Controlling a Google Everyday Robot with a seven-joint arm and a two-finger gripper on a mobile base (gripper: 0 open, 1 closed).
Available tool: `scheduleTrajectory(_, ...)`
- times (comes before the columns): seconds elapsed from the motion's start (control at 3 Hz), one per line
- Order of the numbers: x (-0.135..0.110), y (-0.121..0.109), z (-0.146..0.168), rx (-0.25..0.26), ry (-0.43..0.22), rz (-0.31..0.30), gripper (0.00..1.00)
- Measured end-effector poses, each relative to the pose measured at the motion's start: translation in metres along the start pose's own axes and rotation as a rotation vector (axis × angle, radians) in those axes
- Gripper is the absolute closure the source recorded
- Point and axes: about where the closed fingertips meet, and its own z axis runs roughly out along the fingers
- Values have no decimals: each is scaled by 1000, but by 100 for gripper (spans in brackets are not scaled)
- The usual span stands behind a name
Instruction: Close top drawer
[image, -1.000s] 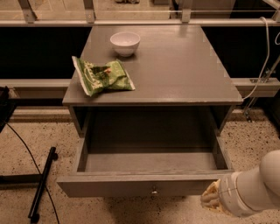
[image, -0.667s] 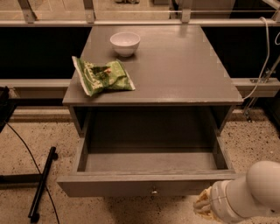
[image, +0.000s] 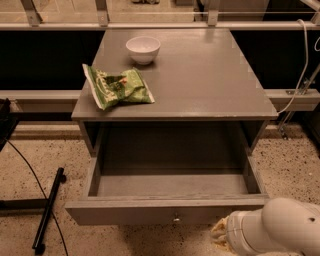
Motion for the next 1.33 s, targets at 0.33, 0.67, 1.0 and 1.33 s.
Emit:
scheduleTrajectory(0.33,2,-16,12,53,11,34,100)
scheduleTrajectory(0.67,10,-36,21,106,26,64,100)
scheduleTrajectory(1.0,14,-64,27,160,13,93,100)
scheduleTrajectory(1.33,12,-81,30,188,-1,104,100)
